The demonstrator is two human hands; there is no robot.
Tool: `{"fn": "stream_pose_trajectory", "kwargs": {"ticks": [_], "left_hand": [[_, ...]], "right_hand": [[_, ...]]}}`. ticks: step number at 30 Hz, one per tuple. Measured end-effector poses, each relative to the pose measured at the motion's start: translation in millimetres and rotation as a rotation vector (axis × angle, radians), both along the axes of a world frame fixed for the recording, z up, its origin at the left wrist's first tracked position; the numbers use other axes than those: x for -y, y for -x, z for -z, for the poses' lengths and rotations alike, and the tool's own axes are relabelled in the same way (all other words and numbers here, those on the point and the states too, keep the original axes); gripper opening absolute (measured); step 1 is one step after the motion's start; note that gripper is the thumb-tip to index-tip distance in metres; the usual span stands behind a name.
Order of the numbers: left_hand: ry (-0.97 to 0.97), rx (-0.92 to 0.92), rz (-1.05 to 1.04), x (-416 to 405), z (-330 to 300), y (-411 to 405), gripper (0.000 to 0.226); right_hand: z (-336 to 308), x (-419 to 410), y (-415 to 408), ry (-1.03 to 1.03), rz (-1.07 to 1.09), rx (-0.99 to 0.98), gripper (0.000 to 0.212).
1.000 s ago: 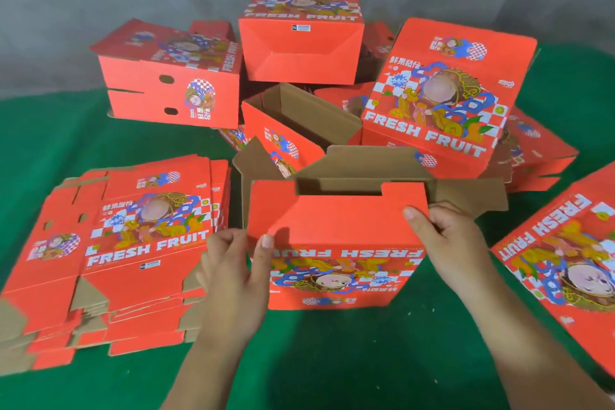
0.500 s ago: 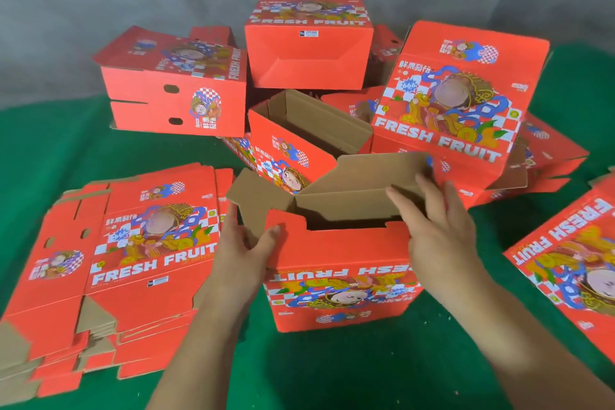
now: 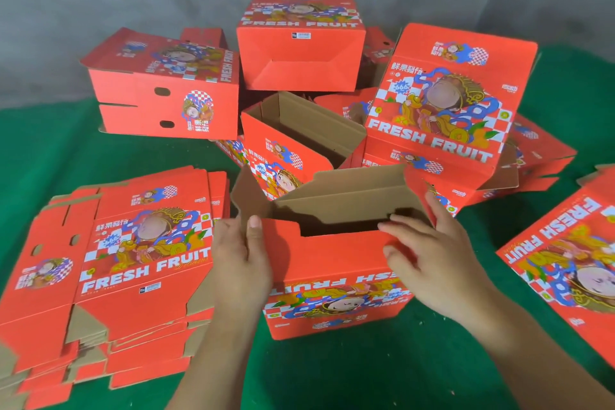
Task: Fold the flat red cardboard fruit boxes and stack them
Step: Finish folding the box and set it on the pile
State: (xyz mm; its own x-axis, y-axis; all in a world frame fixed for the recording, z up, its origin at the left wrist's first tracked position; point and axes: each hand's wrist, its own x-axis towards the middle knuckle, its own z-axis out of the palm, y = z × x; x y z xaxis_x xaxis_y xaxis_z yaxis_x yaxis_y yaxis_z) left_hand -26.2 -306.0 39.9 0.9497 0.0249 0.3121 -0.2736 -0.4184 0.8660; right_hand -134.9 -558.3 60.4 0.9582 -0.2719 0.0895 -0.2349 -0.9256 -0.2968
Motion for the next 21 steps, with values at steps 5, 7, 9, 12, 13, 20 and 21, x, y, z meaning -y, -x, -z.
{"fn": "stream_pose_trajectory", "kwargs": {"ticks": [5, 7, 9, 12, 13, 20, 21], "left_hand": [[-0.506, 0.327, -0.003, 3, -11, 9, 0.066], [-0.576, 0.352, 0.129, 3, -14, 15, 0.081], [-0.586, 0.333, 0.234, 1, -14, 13, 0.077], [-0.658, 0.256, 0.309, -4, -12, 10, 0.053], [-0.711, 0.199, 0.328, -5, -12, 9, 0.049], [-0.808, 0.124, 0.352, 18, -23, -30, 0.033], [-0.734, 0.088, 0.358, 19, -21, -36, 0.029]], "right_hand": [[2, -18, 8, 0.078, 0.195, -0.068, 0.071], [1, -13, 7, 0.039, 0.212, -0.101, 0.084], [1, -8, 4, 0.044, 0.177, -0.116, 0.093], [1, -12, 2, 0.092, 0.091, -0.112, 0.086], [1, -14, 2, 0.122, 0.068, -0.120, 0.082], [7, -14, 18, 0.124, -0.019, 0.065, 0.062], [11, -12, 20, 0.088, -0.031, 0.124, 0.058]]}}
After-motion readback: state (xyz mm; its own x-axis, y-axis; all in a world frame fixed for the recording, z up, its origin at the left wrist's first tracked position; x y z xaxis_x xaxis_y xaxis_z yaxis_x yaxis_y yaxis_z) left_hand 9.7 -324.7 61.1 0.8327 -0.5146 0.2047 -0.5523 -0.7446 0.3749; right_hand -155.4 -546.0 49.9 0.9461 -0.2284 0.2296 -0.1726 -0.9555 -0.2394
